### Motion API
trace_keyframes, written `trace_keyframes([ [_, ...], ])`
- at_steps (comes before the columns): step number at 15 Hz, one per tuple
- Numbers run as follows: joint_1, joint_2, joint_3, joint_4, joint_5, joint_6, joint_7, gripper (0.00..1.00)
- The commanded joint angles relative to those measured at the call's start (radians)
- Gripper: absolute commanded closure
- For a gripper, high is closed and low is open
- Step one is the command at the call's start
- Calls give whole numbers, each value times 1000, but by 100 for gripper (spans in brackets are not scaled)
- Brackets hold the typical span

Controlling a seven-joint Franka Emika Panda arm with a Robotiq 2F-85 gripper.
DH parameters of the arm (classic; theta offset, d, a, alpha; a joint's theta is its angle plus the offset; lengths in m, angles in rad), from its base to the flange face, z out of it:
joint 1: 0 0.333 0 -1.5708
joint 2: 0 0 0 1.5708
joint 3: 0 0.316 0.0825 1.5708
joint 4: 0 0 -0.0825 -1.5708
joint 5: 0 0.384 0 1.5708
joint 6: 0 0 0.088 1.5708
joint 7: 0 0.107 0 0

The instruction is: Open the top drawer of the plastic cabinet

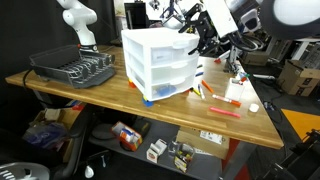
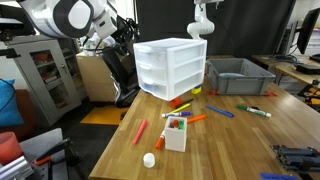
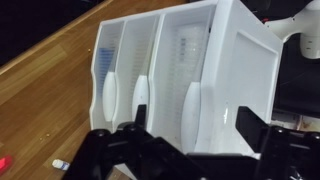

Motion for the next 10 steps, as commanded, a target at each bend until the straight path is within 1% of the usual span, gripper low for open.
trace_keyframes([
  [1,0,11,5,0,-49,4,59,8],
  [5,-6,35,0,9,-66,8,67,11],
  [6,-8,42,-2,11,-69,8,66,16],
  [7,-9,50,-1,11,-74,8,68,25],
  [8,-12,56,-1,12,-76,8,68,30],
  [9,-14,63,-1,15,-75,8,66,30],
  [10,-18,69,-2,18,-74,7,64,36],
])
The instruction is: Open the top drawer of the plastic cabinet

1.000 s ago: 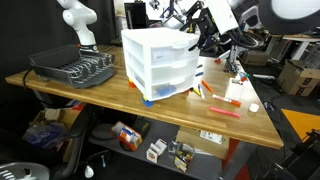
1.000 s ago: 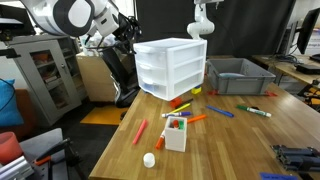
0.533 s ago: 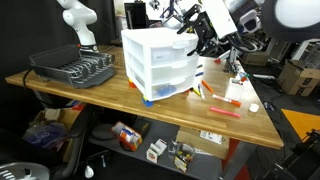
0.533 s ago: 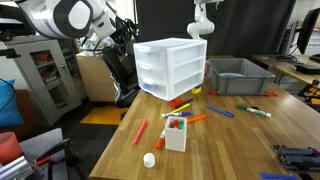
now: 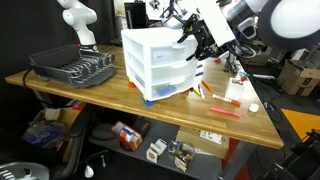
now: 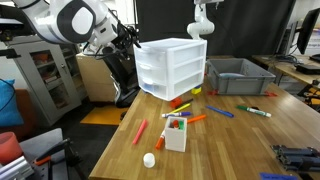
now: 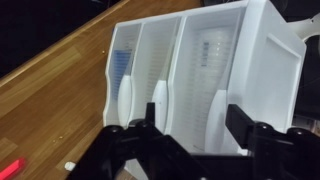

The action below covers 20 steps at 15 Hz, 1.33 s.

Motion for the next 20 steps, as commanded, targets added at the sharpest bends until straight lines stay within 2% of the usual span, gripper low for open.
trace_keyframes([
  [1,-21,30,-2,24,-31,4,20,39],
  [5,-39,39,-3,43,-36,5,17,37],
  [7,-46,41,-2,47,-37,5,21,33],
  [8,-49,43,0,46,-38,5,26,27],
  [10,-50,52,5,45,-41,8,29,29],
  [15,-49,69,3,75,-32,3,21,71],
  [16,-50,69,3,80,-32,2,22,70],
  [17,-52,68,3,83,-35,3,24,76],
  [19,-57,65,3,84,-37,3,28,79],
  [20,-60,63,4,80,-39,2,30,76],
])
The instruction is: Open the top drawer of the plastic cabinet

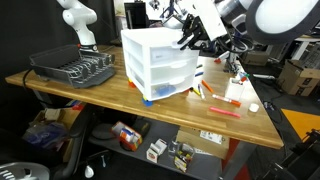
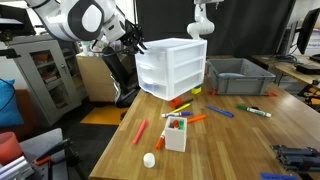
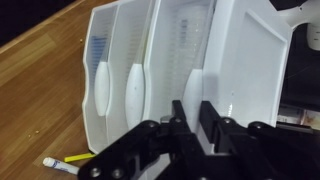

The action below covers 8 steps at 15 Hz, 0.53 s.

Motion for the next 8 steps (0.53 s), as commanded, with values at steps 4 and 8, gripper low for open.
trace_keyframes([
  [4,-32,24,7,7,-35,0,32,90],
  [8,-45,4,9,1,-55,1,43,95],
])
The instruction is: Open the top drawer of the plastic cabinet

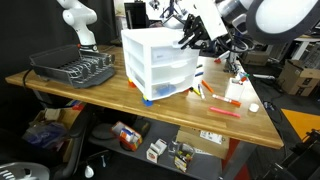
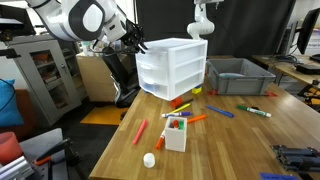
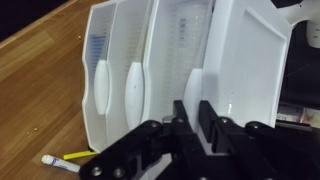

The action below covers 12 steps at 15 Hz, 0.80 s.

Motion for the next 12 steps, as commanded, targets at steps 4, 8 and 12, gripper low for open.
trace_keyframes([
  [4,-54,-13,9,-11,-77,-1,57,95],
  [8,-82,-23,19,-15,-140,-1,97,95],
  [12,-111,-33,40,-19,-235,-1,196,95],
])
